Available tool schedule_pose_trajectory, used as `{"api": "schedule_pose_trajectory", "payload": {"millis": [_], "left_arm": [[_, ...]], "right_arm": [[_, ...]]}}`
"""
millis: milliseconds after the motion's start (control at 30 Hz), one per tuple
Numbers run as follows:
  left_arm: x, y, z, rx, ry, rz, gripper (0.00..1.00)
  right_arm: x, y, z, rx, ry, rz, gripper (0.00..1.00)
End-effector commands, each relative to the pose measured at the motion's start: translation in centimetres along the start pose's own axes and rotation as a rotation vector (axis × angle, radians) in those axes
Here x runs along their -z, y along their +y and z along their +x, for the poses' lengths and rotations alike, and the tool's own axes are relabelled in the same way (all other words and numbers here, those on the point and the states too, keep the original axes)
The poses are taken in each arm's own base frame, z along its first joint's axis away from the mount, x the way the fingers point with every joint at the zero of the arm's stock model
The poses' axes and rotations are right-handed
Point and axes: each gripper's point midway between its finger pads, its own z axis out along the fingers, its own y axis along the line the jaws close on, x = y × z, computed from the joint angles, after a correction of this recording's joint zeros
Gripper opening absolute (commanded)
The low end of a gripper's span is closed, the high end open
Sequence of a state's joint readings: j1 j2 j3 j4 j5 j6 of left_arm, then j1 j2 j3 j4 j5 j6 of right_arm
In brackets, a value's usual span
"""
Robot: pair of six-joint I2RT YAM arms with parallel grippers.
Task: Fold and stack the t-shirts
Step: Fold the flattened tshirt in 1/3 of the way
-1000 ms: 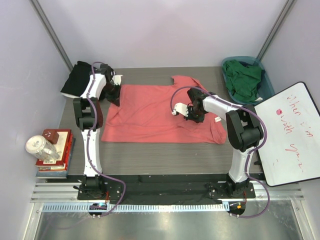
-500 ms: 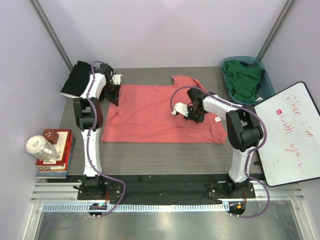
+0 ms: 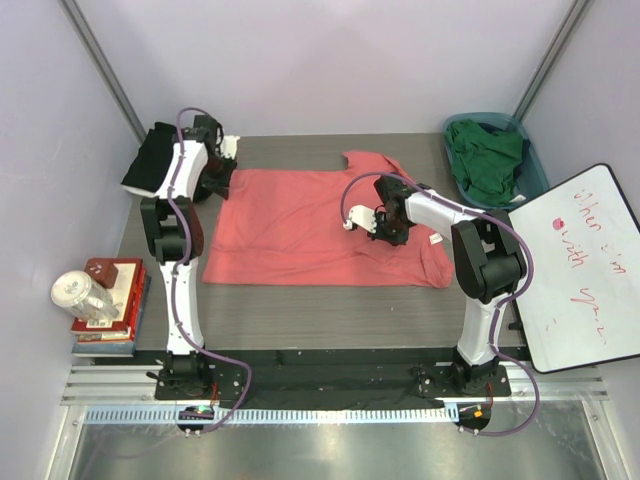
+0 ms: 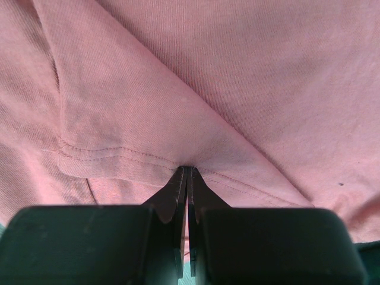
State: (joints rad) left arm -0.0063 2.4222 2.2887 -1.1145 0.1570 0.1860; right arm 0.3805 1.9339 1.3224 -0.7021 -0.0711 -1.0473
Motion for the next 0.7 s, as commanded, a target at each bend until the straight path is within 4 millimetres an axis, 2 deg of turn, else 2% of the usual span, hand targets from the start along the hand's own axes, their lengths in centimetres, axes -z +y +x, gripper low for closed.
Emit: {"api": "schedule_pose_trajectory", "payload": {"millis": [0, 200, 233, 300, 333, 367, 400, 500, 667], "left_arm": [[2.8, 2.0, -2.1, -0.049, -0.078, -0.116, 0.01], [1.8, 4.9, -1.2, -0.072, -0.017, -0.262, 0.03], [1.8, 5.1, -1.1, -0.072, -0.016, -0.271, 0.08], [1.4, 5.5, -1.2, -0.075, -0.012, -0.288, 0.22], [1.4, 5.6, -1.2, -0.071, -0.015, -0.293, 0.47], [1.5, 5.6, -1.4, -0.074, -0.021, -0.298, 0.58], [1.5, 5.8, -1.5, -0.073, -0.028, -0.303, 0.65], [1.9, 5.8, -3.0, -0.072, -0.091, -0.308, 0.66], [1.2, 5.1, -6.1, -0.085, -0.216, -0.256, 0.62]], "right_arm": [[-1.4, 2.3, 0.9, -0.018, 0.040, -0.094, 0.07], [-1.4, 2.4, 1.0, -0.020, 0.043, -0.096, 0.07], [-1.4, 2.3, 0.9, -0.020, 0.041, -0.093, 0.07], [-1.3, 2.3, 0.8, -0.023, 0.040, -0.092, 0.07], [-1.4, 2.3, 0.8, -0.022, 0.041, -0.093, 0.07], [-1.4, 2.3, 0.7, -0.022, 0.039, -0.093, 0.07], [-1.4, 2.2, 0.7, -0.024, 0.040, -0.089, 0.07], [-1.4, 2.3, 0.7, -0.022, 0.040, -0.093, 0.07], [-1.6, 2.5, 0.5, -0.016, 0.040, -0.099, 0.07]]}}
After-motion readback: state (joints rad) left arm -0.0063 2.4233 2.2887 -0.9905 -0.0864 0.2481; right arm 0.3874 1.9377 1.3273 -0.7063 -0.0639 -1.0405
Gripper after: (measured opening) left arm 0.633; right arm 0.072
